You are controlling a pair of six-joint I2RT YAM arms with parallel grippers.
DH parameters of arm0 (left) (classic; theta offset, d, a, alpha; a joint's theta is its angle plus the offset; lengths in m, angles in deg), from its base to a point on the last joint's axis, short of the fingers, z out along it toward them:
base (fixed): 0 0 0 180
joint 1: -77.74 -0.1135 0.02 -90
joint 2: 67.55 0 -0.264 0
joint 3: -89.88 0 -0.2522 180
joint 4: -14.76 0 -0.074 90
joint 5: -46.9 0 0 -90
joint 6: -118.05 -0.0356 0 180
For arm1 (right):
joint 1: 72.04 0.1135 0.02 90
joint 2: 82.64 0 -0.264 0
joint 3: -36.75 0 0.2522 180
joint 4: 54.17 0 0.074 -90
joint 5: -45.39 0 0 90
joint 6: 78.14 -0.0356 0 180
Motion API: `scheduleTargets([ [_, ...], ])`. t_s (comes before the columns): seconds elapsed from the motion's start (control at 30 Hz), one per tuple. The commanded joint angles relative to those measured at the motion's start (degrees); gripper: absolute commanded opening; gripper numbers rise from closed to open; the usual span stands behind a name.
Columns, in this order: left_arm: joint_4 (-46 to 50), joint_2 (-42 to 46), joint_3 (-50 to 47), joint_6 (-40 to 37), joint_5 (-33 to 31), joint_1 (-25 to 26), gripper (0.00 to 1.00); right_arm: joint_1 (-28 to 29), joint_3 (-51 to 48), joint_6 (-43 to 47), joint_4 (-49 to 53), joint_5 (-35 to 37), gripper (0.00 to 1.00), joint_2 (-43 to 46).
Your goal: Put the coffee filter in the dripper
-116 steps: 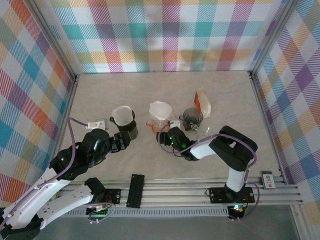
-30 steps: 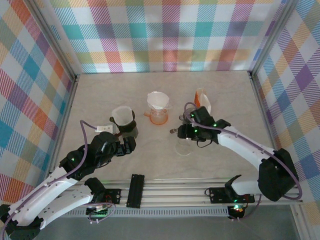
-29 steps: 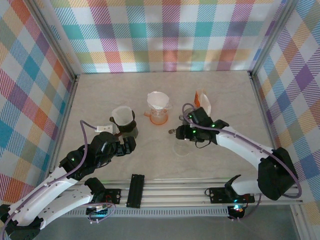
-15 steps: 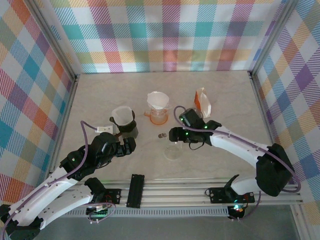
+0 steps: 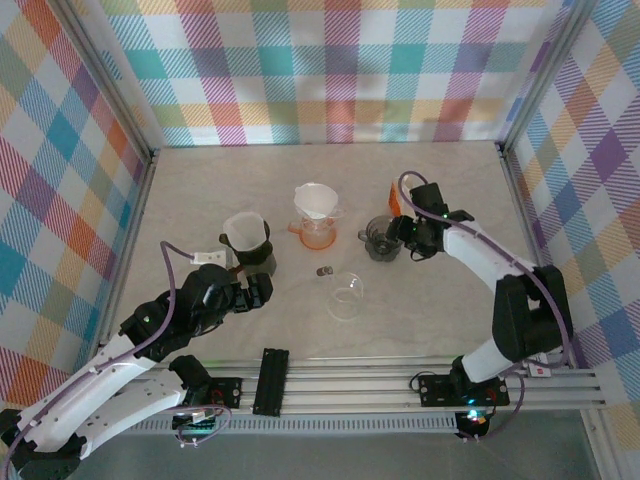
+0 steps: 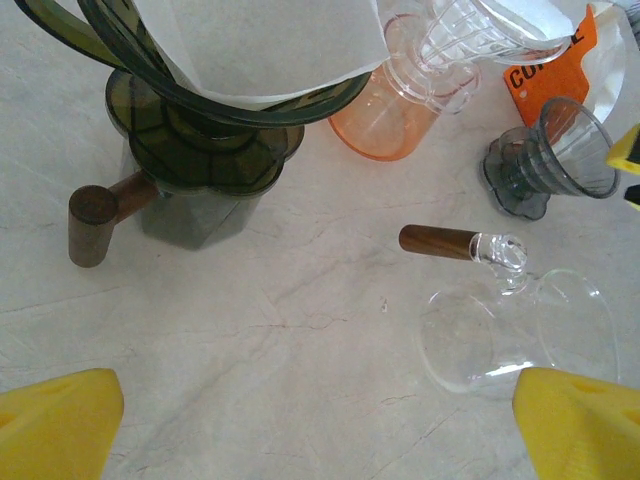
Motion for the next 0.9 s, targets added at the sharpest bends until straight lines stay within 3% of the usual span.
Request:
scheduleTargets([
  [0.0, -0.3, 0.7, -0.2, -0.1, -0.3, -0.6, 1.0, -1.2, 1.8, -1.0, -1.5, -1.8, 0.65, -2.4],
  [0.1, -0.3, 0.8, -0.2, -0.1, -0.4, -0.6, 1.0, -1.7, 2.3, -0.8, -2.0, -2.4, 0.57, -4.1],
  [0.4, -1.3, 0.1, -0.4, -0.1, 0.3, -0.6, 1.0, -2.0, 1.4, 0.6, -1.4, -3.0, 0.2, -4.0],
  [0.6, -1.2, -1.1, 0.5, -0.1, 0.6, -0.6, 1.0, -2.7, -0.7, 2.0, -0.2, -4.0, 0.0, -0.1],
  [0.87, -0.2, -0.6, 2.0, -0.8, 0.2, -0.6, 1.0, -2.6, -3.0, 4.8, 4.2, -7.6, 0.0, 12.1],
])
